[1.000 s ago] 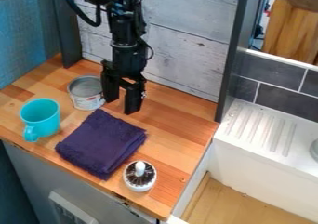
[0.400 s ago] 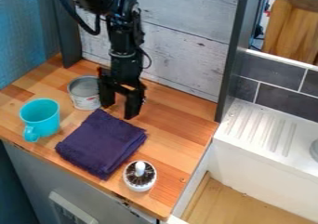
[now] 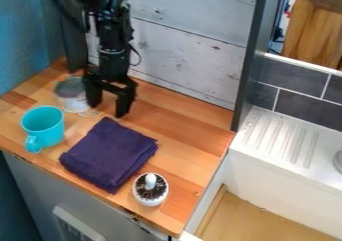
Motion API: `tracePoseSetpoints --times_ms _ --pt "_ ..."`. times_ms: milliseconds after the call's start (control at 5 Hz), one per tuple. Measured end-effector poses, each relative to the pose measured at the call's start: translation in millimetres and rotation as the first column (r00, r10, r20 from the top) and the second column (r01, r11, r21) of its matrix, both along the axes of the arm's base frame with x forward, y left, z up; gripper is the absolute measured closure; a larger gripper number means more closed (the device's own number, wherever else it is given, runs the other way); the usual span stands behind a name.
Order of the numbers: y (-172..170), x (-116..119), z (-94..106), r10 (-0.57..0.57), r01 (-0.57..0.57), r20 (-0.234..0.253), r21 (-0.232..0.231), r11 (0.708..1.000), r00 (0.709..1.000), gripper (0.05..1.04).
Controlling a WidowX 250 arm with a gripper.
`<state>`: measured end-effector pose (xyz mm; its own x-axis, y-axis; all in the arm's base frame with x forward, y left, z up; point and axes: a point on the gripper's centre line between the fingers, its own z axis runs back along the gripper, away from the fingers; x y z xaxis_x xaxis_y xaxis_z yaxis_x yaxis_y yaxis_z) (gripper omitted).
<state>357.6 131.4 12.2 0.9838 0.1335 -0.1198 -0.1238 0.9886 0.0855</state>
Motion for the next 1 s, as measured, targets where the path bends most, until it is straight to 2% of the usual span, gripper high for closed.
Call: tracePoseSetpoints --times_ms 200,400,600,800,1000 --pt "26 1 5.9 0.077 -0.077 0.004 0.025 0.997 0.997 0.093" --pt "43 -10 4.9 0.132 -0.128 -0.058 0.070 0.989 0.990 0.112" --pt "46 -11 9.0 0.119 -0.114 -0.076 0.068 0.991 0.990 0.093" --pt "43 -13 8.0 0.061 -0.057 -0.092 0.043 0.997 0.994 0.092" --pt "25 -15 9.1 -0.008 0.005 -0.050 -0.062 0.998 0.999 0.092"
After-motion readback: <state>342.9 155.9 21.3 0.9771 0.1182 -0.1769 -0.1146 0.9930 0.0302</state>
